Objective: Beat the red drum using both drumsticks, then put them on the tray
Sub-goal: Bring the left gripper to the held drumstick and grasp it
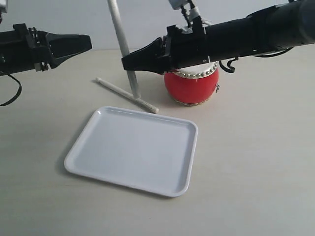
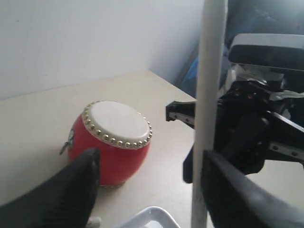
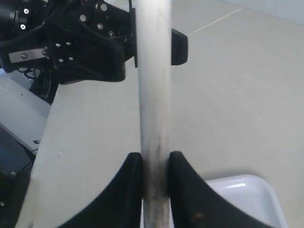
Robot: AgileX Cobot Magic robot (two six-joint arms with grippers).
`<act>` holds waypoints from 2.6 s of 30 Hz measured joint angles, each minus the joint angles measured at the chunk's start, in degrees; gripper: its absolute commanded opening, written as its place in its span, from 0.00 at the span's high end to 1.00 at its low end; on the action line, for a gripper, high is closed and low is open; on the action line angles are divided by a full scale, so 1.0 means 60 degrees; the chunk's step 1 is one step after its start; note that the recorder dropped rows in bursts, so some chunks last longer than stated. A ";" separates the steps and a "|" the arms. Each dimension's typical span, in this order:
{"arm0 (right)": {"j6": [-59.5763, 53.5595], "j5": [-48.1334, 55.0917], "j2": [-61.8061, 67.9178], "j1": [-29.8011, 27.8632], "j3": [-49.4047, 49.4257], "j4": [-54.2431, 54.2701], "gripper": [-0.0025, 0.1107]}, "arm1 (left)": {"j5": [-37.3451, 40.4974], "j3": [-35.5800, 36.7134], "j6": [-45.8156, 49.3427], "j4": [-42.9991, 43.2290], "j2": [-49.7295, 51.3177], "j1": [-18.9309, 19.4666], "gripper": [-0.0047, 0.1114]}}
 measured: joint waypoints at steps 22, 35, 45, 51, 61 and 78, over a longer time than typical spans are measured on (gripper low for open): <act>-0.0092 -0.0115 0.0268 0.0594 -0.0058 0.0542 0.98 | 0.0074 -0.0079 0.0207 0.0210 0.0037 -0.0947 0.38; -0.0069 -0.0034 0.0268 0.0691 -0.0058 0.0622 0.98 | 0.0138 -0.0079 0.0536 -0.0333 0.0126 -0.1332 0.51; -0.0069 0.0301 0.0268 0.0691 -0.0058 0.0642 0.98 | 0.0138 -0.0079 0.0746 -0.0640 0.0148 -0.1332 0.57; -0.0069 0.0399 0.0268 0.0691 -0.0058 0.0646 0.98 | 0.0138 -0.0079 0.0746 -0.0667 0.0148 -0.1332 0.62; -0.0166 0.0203 0.0268 0.0699 -0.0058 0.0749 0.98 | -0.0062 -0.0079 0.0575 -0.0646 0.0148 -0.1371 0.96; -0.0166 0.0259 0.0268 0.0713 -0.0058 0.0908 0.98 | -0.0122 -0.0079 0.0457 -0.0780 0.0148 -0.1371 0.96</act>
